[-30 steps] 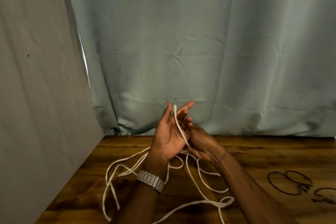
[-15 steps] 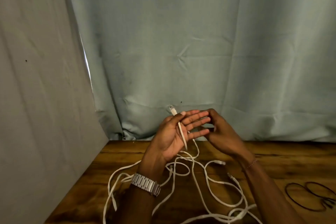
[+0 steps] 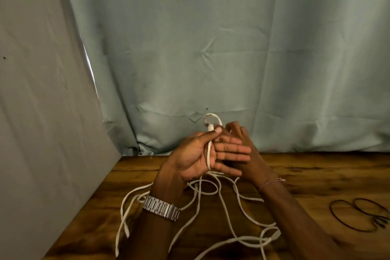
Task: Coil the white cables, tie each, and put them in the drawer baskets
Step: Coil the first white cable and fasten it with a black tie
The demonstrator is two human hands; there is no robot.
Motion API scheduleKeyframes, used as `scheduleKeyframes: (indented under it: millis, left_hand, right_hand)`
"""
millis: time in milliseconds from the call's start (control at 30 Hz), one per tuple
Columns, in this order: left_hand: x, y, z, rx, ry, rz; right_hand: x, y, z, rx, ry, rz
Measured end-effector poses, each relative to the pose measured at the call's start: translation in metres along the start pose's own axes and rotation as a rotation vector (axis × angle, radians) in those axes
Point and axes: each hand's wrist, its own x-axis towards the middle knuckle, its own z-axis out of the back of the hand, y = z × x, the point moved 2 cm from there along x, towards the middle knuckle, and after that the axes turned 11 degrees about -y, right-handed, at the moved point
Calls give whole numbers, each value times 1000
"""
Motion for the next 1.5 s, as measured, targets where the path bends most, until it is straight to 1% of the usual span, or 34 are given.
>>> scheduleKeyframes:
  millis: [100, 167, 267, 367, 500, 567, 633, 733, 800, 867, 900, 967, 1033, 1100, 1133, 1233, 1333, 1433, 1500]
  left_hand:
    - [1, 8, 3, 175, 71, 96]
    - [3, 11, 3, 284, 59, 143]
    - [8, 13, 2, 373, -36, 192]
    - [14, 17, 5, 411, -160, 181]
    - [21, 17, 14, 313, -343, 57]
    - [23, 15, 16, 248, -401, -24]
    - [23, 12, 16, 178, -383, -110]
    - [25, 8, 17, 6, -296, -193]
    - [24, 2, 17, -137, -253, -244]
    - [18, -6, 14, -292, -277, -282]
    - [15, -9, 13, -357, -291, -297]
    - [10, -15, 12, -412, -263, -335]
    - [9, -17, 14, -420, -210, -357]
    - [8, -17, 14, -436, -156, -382]
    - [9, -16, 13, -442, -145, -403]
    - [13, -12, 10, -427, -133, -447]
    - [15, -10, 10, -417, -146, -440]
    - [13, -10, 10, -328, -177, -411]
    - [12, -8, 11, -242, -156, -373]
  right_hand:
    - [6, -20, -7, -248, -10, 4]
    - [8, -26, 2, -292, -52, -51]
    - [10, -25, 20, -253, -120, -40]
    - [15, -22, 31, -267, -161, 6]
    - [19, -17, 48, -238, -222, -58]
    - [20, -11, 55, -151, -180, -95]
    - [22, -2, 59, 4, -128, -88]
    - [26, 15, 68, 202, -107, -15]
    - [27, 24, 75, 308, -35, -6]
    - [25, 28, 74, 399, 112, -35]
    - [24, 30, 72, 410, 186, -32]
    - [22, 32, 64, 406, 300, -23]
    - [20, 30, 58, 464, 391, -47]
    - [17, 28, 55, 573, 492, -87]
    - [16, 26, 53, 603, 544, -99]
    - [11, 17, 50, 591, 698, -113]
    - [7, 14, 50, 634, 827, -137]
    - [4, 7, 45, 621, 869, -145]
    - [2, 1, 37, 592, 844, -146]
